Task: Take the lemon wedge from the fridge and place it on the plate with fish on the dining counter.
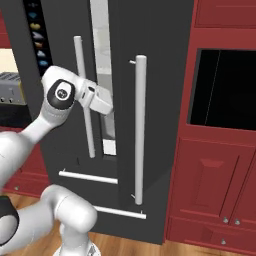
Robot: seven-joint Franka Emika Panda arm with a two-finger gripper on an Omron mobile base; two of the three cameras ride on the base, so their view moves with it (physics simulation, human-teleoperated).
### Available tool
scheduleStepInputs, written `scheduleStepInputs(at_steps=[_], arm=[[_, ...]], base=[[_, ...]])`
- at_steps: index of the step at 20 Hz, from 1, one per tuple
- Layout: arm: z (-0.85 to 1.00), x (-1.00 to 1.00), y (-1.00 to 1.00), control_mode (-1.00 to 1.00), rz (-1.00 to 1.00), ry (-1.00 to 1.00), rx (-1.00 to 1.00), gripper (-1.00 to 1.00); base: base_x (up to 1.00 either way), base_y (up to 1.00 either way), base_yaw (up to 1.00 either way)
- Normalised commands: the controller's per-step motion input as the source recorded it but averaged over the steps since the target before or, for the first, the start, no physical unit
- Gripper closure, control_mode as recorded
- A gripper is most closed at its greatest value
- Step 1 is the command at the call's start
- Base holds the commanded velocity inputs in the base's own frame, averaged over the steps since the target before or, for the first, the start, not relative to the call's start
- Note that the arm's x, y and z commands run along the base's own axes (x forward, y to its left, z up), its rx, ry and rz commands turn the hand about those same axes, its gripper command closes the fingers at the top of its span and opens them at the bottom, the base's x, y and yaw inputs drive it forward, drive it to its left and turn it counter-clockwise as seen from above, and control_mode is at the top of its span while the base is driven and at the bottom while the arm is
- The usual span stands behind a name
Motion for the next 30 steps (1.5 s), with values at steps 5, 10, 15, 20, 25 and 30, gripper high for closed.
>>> scheduleStepInputs(at_steps=[5, 10, 15, 20, 25, 30], arm=[[-0.18, -0.58, -1.0, -1.0, -0.26, 0.01, 0.06, -1.0], [-0.21, -0.91, -1.0, -1.0, -0.29, -0.03, 0.05, -1.0], [-0.01, -0.76, -0.09, -1.0, 0.09, -0.16, -0.01, -1.0], [0.23, 0.22, 1.0, -1.0, 0.17, 0.06, -0.13, -1.0], [0.1, 0.1, 1.0, -1.0, 0.36, -0.01, -0.13, -1.0], [0.09, 0.12, 1.0, -1.0, 0.47, -0.21, -0.08, -1.0]], base=[[0.0, 0.0, 0.0], [0.0, 0.0, 0.0], [0.0, 0.0, 0.0], [0.0, 0.0, 0.0], [0.0, 0.0, 0.0], [0.0, 0.0, 0.0]])
